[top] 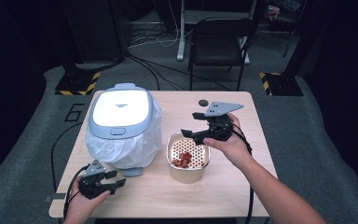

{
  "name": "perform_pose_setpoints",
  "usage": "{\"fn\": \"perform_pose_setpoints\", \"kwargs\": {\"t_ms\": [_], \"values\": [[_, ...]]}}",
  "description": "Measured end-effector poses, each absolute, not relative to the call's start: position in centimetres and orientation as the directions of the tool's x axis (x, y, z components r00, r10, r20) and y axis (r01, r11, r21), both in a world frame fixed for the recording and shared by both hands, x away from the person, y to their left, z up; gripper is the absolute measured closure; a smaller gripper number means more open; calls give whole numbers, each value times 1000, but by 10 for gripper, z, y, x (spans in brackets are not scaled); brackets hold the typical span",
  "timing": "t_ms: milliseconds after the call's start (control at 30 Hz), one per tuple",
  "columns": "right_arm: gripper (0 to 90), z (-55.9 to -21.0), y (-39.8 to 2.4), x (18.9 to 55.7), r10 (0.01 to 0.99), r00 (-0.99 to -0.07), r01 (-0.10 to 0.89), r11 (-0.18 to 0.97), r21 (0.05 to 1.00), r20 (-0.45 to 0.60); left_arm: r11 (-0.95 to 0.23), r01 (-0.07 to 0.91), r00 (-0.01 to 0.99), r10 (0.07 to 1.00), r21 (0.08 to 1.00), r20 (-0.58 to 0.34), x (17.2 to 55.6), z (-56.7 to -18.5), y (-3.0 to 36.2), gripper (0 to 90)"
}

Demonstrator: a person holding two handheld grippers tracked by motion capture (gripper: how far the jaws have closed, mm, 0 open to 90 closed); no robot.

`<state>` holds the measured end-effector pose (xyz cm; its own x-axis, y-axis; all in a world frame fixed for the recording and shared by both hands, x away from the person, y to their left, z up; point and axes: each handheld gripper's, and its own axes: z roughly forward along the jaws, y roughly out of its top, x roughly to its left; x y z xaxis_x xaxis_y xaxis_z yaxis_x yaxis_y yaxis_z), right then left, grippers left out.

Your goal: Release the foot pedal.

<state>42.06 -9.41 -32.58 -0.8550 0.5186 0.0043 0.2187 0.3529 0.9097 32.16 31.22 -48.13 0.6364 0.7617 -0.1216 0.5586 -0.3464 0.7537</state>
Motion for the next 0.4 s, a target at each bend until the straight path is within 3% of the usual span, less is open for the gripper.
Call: {"fn": "perform_pose_setpoints", "kwargs": {"t_ms": [267,400], "values": [[241,-355,-134,406,587,-808,271,300,915,47,-300,576,601,786,760,-145,320,-493,326,396],[233,-380,-164,396,688,-726,288,318,903,-11,-284,593,582,798,754,-157,320,-498,338,384]]}}
